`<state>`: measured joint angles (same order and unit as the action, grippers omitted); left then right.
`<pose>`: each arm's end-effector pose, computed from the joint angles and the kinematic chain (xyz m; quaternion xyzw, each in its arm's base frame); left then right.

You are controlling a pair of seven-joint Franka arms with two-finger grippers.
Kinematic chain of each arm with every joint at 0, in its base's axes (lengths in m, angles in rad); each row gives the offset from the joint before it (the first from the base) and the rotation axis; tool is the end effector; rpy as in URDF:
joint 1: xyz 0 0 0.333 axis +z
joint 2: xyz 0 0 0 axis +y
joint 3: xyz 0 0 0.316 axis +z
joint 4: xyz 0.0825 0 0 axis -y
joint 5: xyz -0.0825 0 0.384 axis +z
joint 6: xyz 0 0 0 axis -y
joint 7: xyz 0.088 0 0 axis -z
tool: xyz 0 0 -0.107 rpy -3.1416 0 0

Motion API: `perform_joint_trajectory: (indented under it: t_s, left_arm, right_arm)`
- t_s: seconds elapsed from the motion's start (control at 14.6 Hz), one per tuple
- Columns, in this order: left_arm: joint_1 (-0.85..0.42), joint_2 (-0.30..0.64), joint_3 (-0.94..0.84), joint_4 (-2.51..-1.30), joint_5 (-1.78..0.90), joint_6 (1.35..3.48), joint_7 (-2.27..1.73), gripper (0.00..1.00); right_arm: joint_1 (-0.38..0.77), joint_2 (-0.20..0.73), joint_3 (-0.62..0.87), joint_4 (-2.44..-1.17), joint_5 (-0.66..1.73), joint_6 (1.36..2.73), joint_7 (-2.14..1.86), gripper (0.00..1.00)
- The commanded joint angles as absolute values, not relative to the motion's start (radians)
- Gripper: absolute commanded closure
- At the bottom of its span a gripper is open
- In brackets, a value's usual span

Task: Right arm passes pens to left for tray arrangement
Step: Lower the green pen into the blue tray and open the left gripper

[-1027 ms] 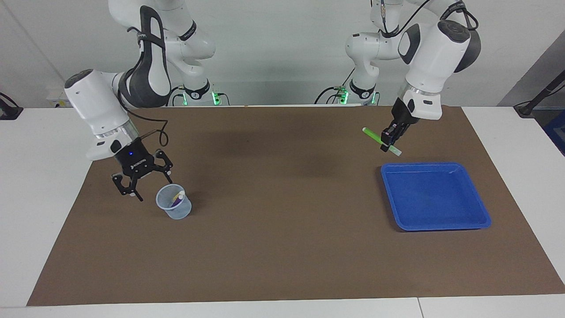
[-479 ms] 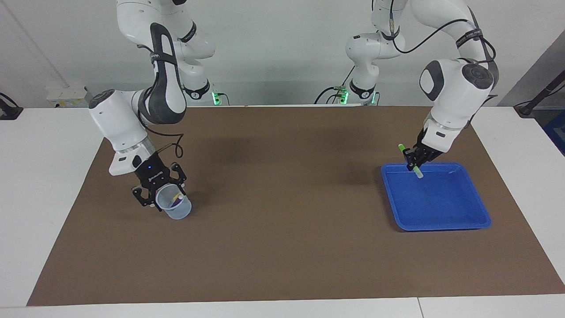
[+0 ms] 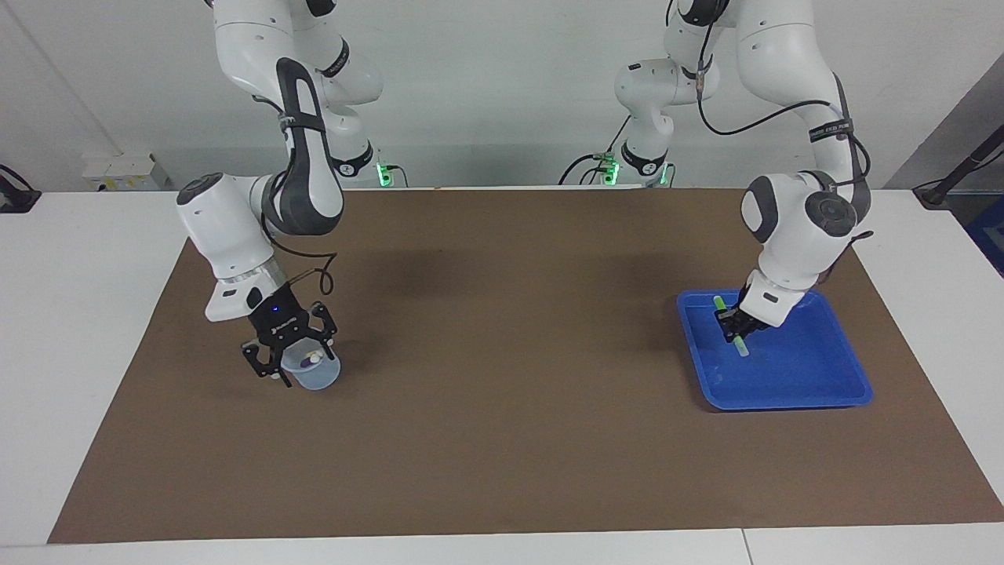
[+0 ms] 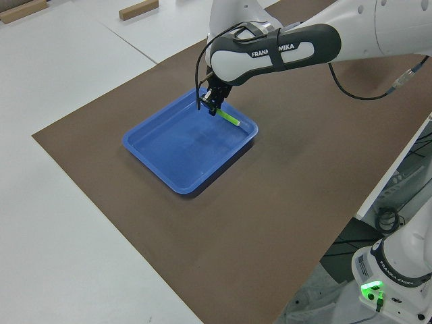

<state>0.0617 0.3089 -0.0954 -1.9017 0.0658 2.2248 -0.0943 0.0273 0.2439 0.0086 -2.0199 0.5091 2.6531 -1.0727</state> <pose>0.6213 -0.0159 0.3410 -0.9998 -0.0128 -0.0088 0.0113 0.6244 0.0088 0.3696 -0.9101 -0.3333 -0.2417 0.0462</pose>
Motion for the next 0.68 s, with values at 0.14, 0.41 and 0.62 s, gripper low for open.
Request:
perform_joint_trajectory:
  t_s: [0.14,0.41,0.62]
  left_arm:
    - [0.103,0.374,-0.106,-1.865,0.112,2.284,-0.077,1.00]
    - [0.091,0.396,-0.107,-1.870,0.104,2.325,-0.084,1.00]
    - [0.081,0.405,-0.106,-1.881,0.103,2.350,-0.084,1.00]
  right_arm:
    - [0.006,0.244,0.012,-2.019,0.538,2.655,-1.108,0.16]
    - [0.008,0.241,0.014,-2.025,0.540,2.654,-1.085,0.22]
    - [0.020,0.232,0.014,-2.007,0.560,2.655,-1.065,0.22]
